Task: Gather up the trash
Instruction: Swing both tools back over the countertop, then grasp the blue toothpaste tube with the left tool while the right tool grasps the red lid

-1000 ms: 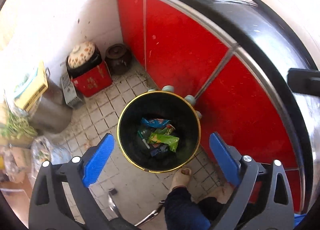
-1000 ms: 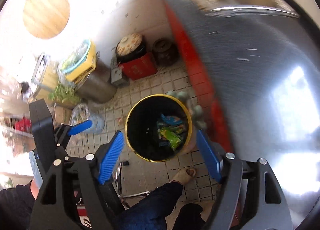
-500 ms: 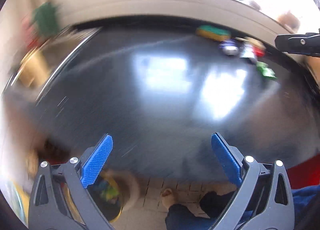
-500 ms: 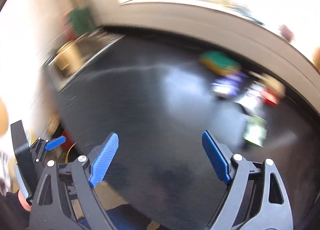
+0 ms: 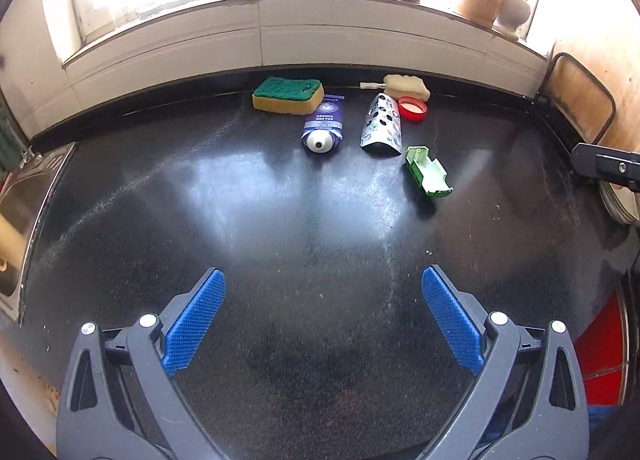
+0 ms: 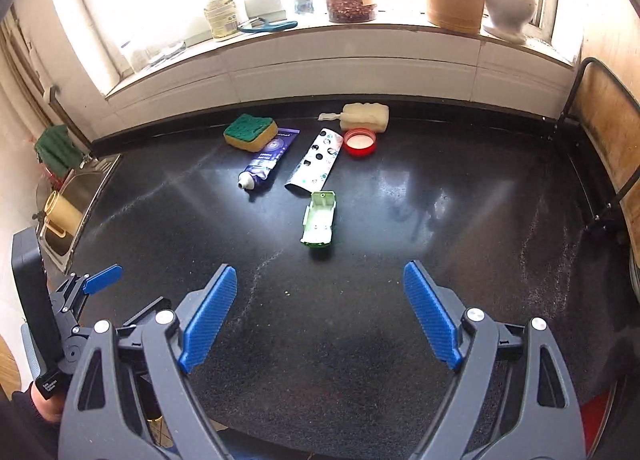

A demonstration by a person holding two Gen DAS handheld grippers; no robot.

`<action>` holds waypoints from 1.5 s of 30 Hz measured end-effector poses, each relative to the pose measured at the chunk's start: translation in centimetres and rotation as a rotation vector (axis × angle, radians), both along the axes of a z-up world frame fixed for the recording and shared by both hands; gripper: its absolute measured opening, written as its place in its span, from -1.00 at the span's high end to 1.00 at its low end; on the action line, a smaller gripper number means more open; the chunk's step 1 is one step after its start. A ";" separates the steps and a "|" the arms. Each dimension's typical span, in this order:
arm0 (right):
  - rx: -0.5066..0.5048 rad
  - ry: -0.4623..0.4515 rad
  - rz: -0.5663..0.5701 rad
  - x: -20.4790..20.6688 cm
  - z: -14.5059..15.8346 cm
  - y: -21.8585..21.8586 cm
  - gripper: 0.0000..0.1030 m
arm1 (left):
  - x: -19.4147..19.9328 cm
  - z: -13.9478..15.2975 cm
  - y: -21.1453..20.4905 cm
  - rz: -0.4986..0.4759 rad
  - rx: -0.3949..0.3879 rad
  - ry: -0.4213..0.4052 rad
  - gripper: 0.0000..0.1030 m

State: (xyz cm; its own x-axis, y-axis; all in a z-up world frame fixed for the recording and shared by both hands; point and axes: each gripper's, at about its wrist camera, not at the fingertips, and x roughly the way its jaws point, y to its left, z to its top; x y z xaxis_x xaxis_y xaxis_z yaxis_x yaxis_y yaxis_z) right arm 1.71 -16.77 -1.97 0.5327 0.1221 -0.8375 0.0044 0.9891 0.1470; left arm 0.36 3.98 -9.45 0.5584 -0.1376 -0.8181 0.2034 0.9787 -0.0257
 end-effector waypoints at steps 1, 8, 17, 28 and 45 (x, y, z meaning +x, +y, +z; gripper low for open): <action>0.003 0.003 0.002 0.3 -0.2 0.2 -0.61 | 0.5 0.0 -0.2 0.001 0.011 0.002 -0.86; 0.029 0.011 0.032 3.8 -1.2 -0.6 -0.61 | 4.2 -0.4 -0.9 0.005 0.046 0.007 -0.86; 0.012 0.066 0.082 11.2 -4.8 -2.7 -0.60 | 13.0 -3.8 -2.7 -0.004 0.072 0.073 -0.86; -0.042 0.177 0.133 22.7 -13.5 -4.8 -0.59 | 23.7 -8.8 -4.6 -0.036 0.086 0.134 -0.80; -0.131 0.113 0.288 23.8 -15.1 -1.8 0.05 | 22.0 -8.2 -6.6 -0.131 0.064 0.111 0.03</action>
State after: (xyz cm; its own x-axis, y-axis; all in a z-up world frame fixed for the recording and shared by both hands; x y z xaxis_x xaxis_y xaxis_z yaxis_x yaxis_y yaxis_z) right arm 25.49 -18.54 -17.05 0.3947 0.1409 -0.9080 -0.2686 0.9627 0.0327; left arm 22.41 -2.60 -17.63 0.4444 -0.1494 -0.8833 0.3291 0.9443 0.0058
